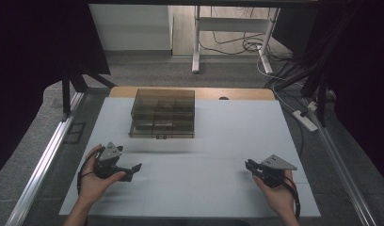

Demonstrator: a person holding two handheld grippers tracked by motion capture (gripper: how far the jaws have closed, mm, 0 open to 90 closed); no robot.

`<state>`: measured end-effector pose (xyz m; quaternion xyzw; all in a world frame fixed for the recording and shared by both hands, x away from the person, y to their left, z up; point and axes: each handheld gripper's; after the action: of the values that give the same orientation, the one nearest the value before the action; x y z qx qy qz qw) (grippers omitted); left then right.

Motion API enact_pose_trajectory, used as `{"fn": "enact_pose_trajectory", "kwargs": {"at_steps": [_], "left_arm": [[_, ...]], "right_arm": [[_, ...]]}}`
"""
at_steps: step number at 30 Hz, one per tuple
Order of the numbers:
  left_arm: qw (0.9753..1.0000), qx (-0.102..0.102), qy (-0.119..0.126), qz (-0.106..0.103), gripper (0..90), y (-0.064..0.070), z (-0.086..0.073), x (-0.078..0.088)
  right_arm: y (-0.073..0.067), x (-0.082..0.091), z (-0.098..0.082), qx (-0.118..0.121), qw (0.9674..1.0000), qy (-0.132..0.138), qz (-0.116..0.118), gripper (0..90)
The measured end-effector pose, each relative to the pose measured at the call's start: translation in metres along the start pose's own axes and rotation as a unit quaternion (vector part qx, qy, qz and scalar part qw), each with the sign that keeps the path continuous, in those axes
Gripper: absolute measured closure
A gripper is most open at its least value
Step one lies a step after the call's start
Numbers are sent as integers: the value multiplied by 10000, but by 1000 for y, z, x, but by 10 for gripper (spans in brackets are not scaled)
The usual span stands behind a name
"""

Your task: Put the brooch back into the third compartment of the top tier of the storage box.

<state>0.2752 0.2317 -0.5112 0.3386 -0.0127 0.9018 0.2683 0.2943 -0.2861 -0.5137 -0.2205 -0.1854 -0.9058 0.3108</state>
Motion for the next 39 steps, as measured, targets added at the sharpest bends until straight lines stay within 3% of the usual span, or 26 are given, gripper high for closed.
{"fn": "enact_pose_trajectory", "kwargs": {"at_steps": [39], "left_arm": [[10000,-51,-21,47,5,2,0,-1]], "right_arm": [[-3,-7,21,17,9989,459,10,806]]}}
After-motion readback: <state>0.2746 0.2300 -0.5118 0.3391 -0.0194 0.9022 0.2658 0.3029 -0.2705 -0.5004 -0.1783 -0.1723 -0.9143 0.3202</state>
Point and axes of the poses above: each handheld gripper's, and its own axes: x roughly backward along the jaws, z roughly out of its top, y roughly to its right, and after that the axes turned 11 degrees about x, right-handed
